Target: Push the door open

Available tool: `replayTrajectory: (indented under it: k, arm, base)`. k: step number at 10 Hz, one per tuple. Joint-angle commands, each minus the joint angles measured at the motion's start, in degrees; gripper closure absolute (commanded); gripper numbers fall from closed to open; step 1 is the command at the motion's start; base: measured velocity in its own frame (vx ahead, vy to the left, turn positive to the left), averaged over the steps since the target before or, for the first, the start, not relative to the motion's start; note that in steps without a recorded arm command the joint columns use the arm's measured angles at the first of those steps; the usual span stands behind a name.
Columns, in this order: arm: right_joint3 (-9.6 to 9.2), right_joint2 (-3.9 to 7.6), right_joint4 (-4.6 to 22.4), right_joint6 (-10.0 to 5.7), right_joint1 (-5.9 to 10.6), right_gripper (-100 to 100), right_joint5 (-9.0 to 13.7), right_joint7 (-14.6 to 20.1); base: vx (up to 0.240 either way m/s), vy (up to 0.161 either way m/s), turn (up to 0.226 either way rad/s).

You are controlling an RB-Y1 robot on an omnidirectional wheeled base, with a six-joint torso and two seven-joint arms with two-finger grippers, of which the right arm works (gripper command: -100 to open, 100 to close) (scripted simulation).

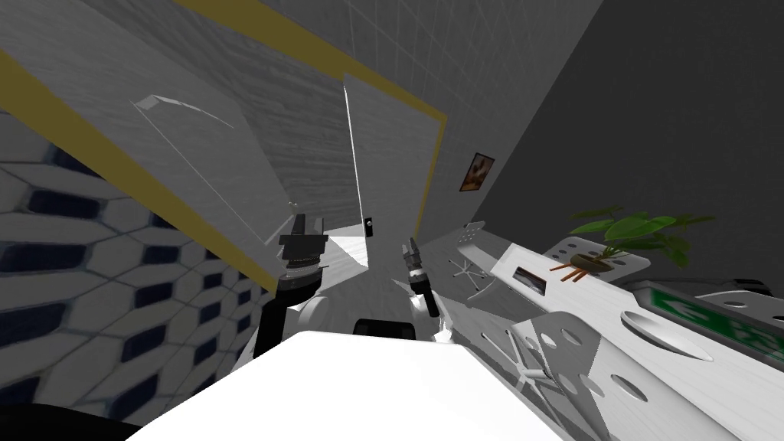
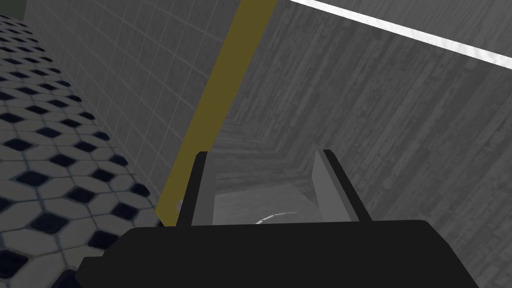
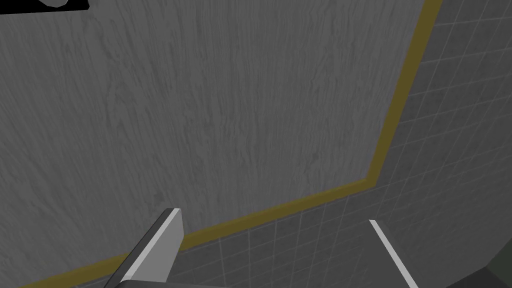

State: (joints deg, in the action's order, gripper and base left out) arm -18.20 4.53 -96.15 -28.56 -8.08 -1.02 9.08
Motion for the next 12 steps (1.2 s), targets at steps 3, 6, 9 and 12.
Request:
replayTrajectory:
  k: [3, 6, 9, 12]
  arm:
    - [-3.18, 0.1, 5.0, 1.15, 3.45, -100, 0.0, 0.8]
    - [-5.75, 0.17, 9.1, 2.05, 6.26, -100, 0.0, 1.4]
    - [-8.28, 0.2, 13.1, 2.93, 9.01, -100, 0.0, 2.0]
    - [-10.67, 0.18, 16.8, 3.77, 11.62, -100, 0.0, 2.6]
  base:
    - [0.081, 0.056, -0.097]
    - [0.084, 0.07, -0.083]
    - [0.086, 0.064, -0.098]
    - [0.079, 0.066, -0.08]
